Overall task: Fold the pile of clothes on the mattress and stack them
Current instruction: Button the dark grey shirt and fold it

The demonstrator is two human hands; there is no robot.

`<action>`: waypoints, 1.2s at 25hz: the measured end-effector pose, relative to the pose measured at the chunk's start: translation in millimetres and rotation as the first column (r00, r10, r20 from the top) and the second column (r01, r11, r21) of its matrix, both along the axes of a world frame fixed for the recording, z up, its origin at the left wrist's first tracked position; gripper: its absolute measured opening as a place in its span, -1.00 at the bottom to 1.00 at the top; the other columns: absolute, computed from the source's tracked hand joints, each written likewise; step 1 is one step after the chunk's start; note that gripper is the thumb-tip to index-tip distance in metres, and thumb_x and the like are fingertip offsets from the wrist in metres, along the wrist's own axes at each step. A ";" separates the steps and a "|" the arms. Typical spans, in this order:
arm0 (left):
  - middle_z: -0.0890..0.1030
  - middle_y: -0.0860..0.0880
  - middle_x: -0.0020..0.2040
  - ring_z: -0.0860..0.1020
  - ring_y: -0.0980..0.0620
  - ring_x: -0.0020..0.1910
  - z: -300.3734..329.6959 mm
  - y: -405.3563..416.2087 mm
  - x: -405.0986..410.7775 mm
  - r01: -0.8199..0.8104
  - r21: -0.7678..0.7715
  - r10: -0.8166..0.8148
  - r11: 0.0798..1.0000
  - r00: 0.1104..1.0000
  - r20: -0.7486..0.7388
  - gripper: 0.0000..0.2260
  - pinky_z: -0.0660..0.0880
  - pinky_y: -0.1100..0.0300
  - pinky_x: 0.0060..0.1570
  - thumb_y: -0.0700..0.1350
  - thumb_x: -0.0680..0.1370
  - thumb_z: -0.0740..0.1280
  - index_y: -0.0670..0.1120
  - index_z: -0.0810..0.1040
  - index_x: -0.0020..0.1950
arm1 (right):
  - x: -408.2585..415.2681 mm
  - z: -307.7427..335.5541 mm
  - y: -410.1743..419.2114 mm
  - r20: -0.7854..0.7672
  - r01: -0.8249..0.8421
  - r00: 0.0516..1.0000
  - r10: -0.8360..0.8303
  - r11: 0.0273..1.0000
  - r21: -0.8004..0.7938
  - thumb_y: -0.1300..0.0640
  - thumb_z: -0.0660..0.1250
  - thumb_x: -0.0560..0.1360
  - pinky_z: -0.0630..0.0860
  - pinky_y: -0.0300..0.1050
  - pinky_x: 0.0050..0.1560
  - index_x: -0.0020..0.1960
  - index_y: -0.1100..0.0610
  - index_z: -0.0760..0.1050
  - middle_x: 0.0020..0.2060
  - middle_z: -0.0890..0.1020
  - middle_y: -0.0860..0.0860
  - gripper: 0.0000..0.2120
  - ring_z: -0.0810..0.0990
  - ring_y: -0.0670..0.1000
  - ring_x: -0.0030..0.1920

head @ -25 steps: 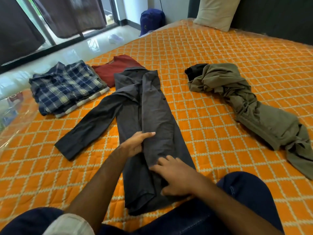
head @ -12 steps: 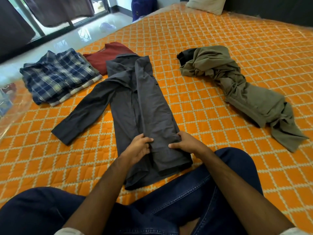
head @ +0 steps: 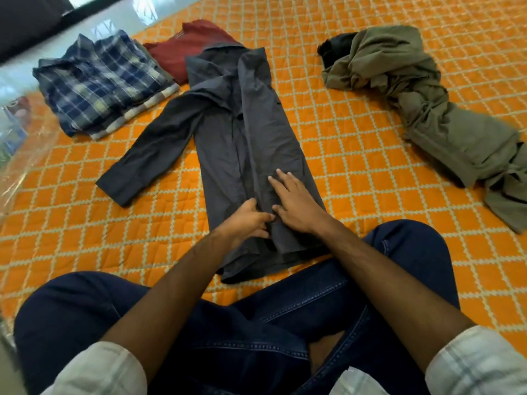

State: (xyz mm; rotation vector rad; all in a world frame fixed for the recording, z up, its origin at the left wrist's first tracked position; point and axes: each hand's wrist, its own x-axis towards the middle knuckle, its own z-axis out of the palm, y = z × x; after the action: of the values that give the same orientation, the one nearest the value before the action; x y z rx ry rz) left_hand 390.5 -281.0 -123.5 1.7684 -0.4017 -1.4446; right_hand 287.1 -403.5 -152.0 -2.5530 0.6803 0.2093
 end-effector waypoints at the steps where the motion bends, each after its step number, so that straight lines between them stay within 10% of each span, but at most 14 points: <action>1: 0.64 -0.13 0.01 0.69 0.05 -0.23 -2.0 3.6 -1.0 -0.026 -0.012 0.024 1.000 0.995 -0.098 -0.73 0.61 0.17 -0.36 -0.30 0.63 0.30 -0.20 0.40 0.32 | -2.7 -2.3 1.3 -0.002 -0.014 1.000 0.014 1.000 0.016 -0.06 0.21 0.67 -0.10 0.17 0.61 0.67 0.06 -0.07 0.65 -0.13 0.06 -0.30 -0.16 0.13 0.63; 5: 0.66 -0.25 -0.11 0.71 -0.10 -0.28 7.7 5.9 36.2 0.243 0.091 -0.243 0.966 0.970 -0.018 -0.82 0.65 0.05 -0.39 -0.14 0.67 0.29 -0.24 0.47 0.17 | -11.2 -10.2 8.1 -0.152 -0.075 0.987 0.059 0.993 -0.097 -0.22 0.14 0.65 -0.01 0.17 0.57 0.65 0.01 0.01 0.64 -0.03 0.07 -0.32 -0.04 0.17 0.62; 7: 0.66 -0.23 -0.12 0.68 -0.02 -0.33 12.4 -1.0 93.7 0.181 0.024 -0.178 0.983 0.915 0.362 -0.86 0.63 0.01 -0.42 -0.14 0.65 0.30 -0.20 0.50 0.12 | 12.8 -0.1 -6.0 -0.029 -0.021 0.999 0.015 0.981 -0.192 -0.16 0.25 0.58 0.23 0.16 0.42 0.47 0.03 0.35 0.47 0.30 0.08 -0.48 0.26 0.19 0.46; 9: 0.61 -0.20 0.01 0.63 -0.09 -0.05 18.6 -4.9 168.2 0.122 -0.041 -0.024 0.992 0.493 0.870 -0.75 0.61 -0.14 -0.10 -0.14 0.53 0.42 -0.17 0.52 0.17 | 56.9 12.0 -21.4 0.165 0.004 0.986 0.022 0.988 -0.155 0.03 0.32 0.53 0.38 0.12 0.24 0.25 0.11 0.48 0.23 0.44 0.10 -0.68 0.41 0.21 0.26; 11: 0.48 -0.20 0.26 0.45 -0.21 0.26 20.5 0.7 236.9 -0.022 0.115 -0.111 0.993 0.130 0.985 -0.45 0.46 -0.20 0.19 -0.01 0.43 0.48 -0.12 0.42 0.37 | 110.5 19.3 -31.8 0.309 -0.016 0.951 0.014 1.000 0.003 0.20 0.33 0.51 0.43 0.08 0.22 0.20 0.17 0.51 0.14 0.47 0.13 -0.74 0.45 0.20 0.18; 15: 0.28 -0.19 0.54 0.31 -0.24 0.47 -5.8 33.5 332.2 -0.156 0.452 -0.376 0.878 0.359 0.854 -0.04 0.32 -0.26 0.38 0.29 0.35 0.52 -0.07 0.14 0.56 | 203.2 24.5 -28.3 0.295 -0.018 0.954 -0.057 0.969 0.246 0.18 0.34 0.56 0.45 -0.07 0.22 0.27 0.17 0.52 0.18 0.54 0.11 -0.71 0.52 0.11 0.22; 18: 0.64 -0.16 0.14 0.59 -0.12 0.02 -10.6 46.2 349.9 0.012 0.442 -0.392 0.897 0.484 0.783 -0.52 0.55 0.00 0.00 0.10 0.41 0.55 -0.01 0.46 0.22 | 234.9 27.4 -5.9 0.130 0.098 0.966 -0.222 0.785 0.611 0.02 0.37 0.60 0.51 0.00 0.28 0.36 0.15 0.46 0.25 0.57 0.05 -0.61 0.56 0.03 0.23; 20: 0.64 -0.06 -0.21 0.57 -0.08 -0.29 4.5 35.8 340.1 0.071 0.252 -0.252 0.965 0.507 0.824 -0.86 0.50 0.13 -0.31 -0.17 0.47 0.46 -0.03 0.53 -0.06 | 241.8 29.1 8.2 0.080 0.139 0.944 -0.321 0.605 0.784 -0.08 0.35 0.61 0.53 0.07 0.30 0.39 0.14 0.41 0.24 0.56 0.05 -0.55 0.58 0.02 0.20; 24: 0.55 0.00 -0.38 0.46 0.01 -0.44 61.9 5.1 291.0 0.134 -0.244 0.057 0.961 0.762 0.645 -0.86 0.39 0.22 -0.45 -0.29 0.55 0.33 -0.08 0.52 -0.15 | 236.6 42.3 30.3 -0.068 0.119 0.908 -0.413 0.100 0.988 -0.21 0.38 0.54 0.56 0.08 0.16 0.36 0.06 0.45 0.15 0.61 0.04 -0.49 0.63 0.06 0.09; 27: 0.56 -0.16 -0.18 0.58 -0.08 -0.27 97.5 0.3 256.2 0.064 -0.532 -0.042 0.845 0.998 0.054 -0.86 0.63 -0.03 -0.23 -0.25 0.63 0.22 -0.17 0.48 0.17 | 227.0 66.2 47.6 -0.011 -0.202 0.827 -0.562 -0.315 0.927 -0.18 0.25 0.63 0.53 0.08 0.18 0.11 0.04 0.62 -0.17 0.67 -0.03 -0.67 0.67 -0.01 -0.08; 30: 0.58 -0.15 -0.09 0.60 -0.09 -0.18 120.3 5.5 245.8 -0.109 -0.791 0.176 0.603 0.984 -0.001 -0.84 0.61 -0.08 -0.13 -0.25 0.62 0.19 -0.16 0.52 0.14 | 217.2 90.0 48.2 0.026 -0.366 0.778 -0.628 -0.419 0.831 -0.17 0.18 0.66 0.42 0.05 0.36 0.40 0.22 0.47 0.13 0.63 0.13 -0.48 0.59 0.10 0.18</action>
State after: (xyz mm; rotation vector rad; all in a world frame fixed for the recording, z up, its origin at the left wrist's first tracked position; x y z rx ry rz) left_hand 636.3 -275.6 -3.2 1.0776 -0.7835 -0.8504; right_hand 504.4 -355.3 -62.0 -0.4111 0.2255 -0.1511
